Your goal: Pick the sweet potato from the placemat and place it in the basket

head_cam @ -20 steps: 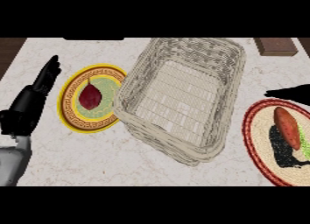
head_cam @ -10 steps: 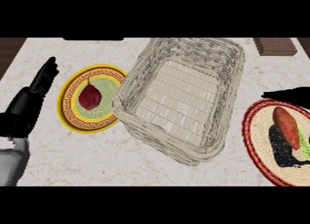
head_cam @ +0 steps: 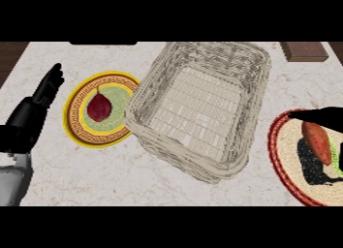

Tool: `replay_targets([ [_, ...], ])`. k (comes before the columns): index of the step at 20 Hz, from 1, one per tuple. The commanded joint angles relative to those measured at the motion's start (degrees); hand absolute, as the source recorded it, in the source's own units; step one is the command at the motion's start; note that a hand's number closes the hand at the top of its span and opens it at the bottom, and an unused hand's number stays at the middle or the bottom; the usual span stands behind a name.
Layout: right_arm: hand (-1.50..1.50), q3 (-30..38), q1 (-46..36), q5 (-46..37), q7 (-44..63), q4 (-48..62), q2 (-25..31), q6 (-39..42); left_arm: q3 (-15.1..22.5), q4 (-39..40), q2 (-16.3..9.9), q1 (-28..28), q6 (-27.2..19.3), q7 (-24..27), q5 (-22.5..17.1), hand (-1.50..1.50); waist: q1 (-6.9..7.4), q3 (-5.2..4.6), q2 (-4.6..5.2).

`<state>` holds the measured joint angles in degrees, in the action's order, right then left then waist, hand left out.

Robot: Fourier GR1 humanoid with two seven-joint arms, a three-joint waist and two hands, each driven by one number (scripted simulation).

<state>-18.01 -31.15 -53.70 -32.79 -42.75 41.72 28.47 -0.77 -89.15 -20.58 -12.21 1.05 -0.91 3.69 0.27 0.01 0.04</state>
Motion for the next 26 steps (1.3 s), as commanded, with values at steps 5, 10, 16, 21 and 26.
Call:
replay_targets([
  [5, -1.50, 2.5, -3.7, -6.0, -5.5, 12.3, -2.0, -4.2, -1.8, 2.7, 1.4, 0.4, 2.1, 4.1, 1.1, 0.00, 0.46, 0.03, 0.20],
  [10, -1.50, 3.6, -2.7, -7.9, -3.7, 8.2, -2.1, -1.3, -0.3, -1.3, 4.0, 1.8, 0.8, 0.6, 3.9, 0.00, 0.10, 0.00, 0.03],
  [16, 1.50, 5.3, -3.2, -8.2, -6.1, 15.3, -5.9, -6.3, -3.0, -2.6, 2.0, -0.3, 3.8, -2.7, 1.2, 0.00, 0.35, 0.04, 0.11],
  [21, 1.50, 4.8, -1.9, -10.0, -6.6, 11.7, -6.2, -9.1, -4.7, -0.9, 2.1, 1.7, 4.3, 1.0, 1.3, 0.00, -0.01, -0.01, -0.06],
  [26, 1.50, 11.4, 0.8, -7.5, 5.4, 14.6, -8.0, -17.3, -2.3, -1.0, 4.0, 1.3, 2.8, -0.4, 3.5, 0.00, -0.86, 0.01, -0.08],
])
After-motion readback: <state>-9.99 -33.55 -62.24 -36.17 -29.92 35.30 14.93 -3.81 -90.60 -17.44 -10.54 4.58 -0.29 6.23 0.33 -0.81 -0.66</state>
